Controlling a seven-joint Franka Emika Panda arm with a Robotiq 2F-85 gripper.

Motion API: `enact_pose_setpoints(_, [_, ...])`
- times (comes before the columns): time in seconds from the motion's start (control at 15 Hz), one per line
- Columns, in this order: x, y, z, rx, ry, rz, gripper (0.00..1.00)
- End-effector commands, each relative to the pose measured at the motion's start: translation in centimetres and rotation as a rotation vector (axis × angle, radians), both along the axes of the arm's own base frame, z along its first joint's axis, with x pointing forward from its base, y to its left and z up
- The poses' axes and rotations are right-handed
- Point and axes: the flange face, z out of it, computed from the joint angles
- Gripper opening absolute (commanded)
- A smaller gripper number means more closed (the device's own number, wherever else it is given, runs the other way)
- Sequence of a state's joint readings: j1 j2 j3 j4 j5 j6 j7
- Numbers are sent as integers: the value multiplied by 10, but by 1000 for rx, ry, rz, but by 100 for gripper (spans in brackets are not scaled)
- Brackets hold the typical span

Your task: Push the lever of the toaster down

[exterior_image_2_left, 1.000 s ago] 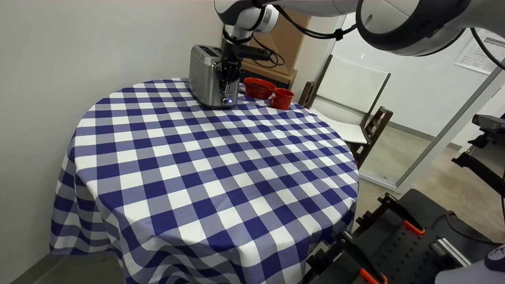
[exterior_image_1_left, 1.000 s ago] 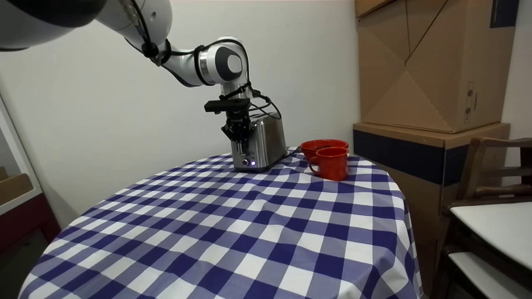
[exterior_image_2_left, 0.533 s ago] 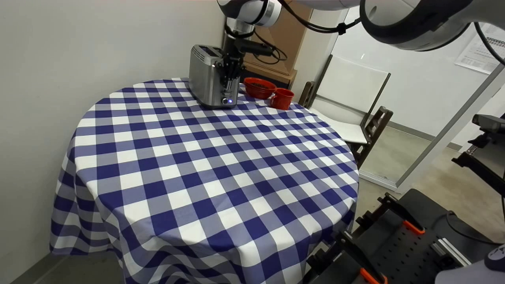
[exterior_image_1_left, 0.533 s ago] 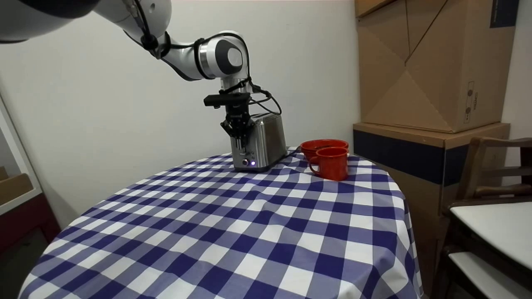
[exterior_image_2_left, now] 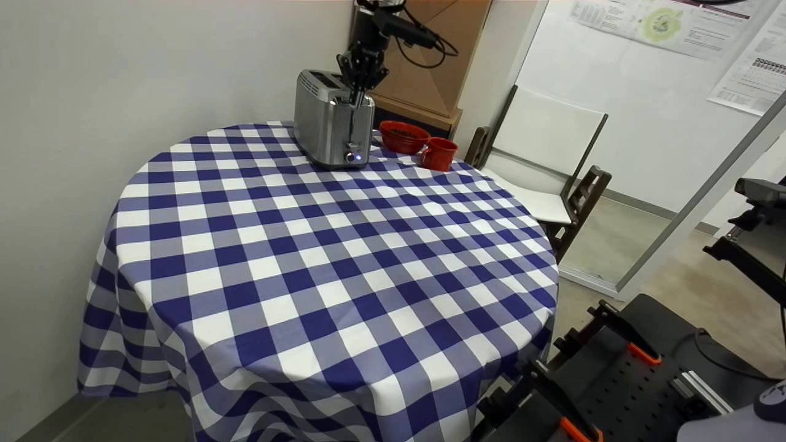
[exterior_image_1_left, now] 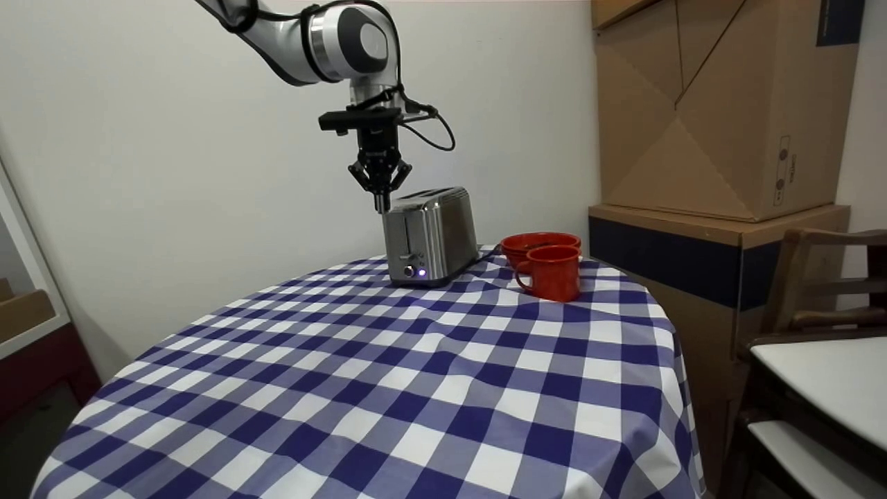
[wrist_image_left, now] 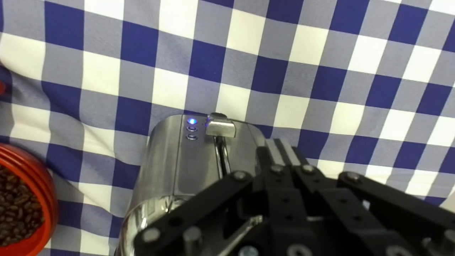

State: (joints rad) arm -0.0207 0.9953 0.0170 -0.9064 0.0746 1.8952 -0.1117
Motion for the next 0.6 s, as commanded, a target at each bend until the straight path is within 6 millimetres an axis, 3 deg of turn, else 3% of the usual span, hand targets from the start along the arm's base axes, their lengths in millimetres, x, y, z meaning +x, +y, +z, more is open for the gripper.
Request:
enact_pose_setpoints(0.0, [-22,14,16,-24,-31,56,0])
enact_pose_setpoints(0.33, [-42,32,25,-99,-139,126,0])
enact_pose_setpoints(0.53, [-68,43,27,-61,-107,115,0])
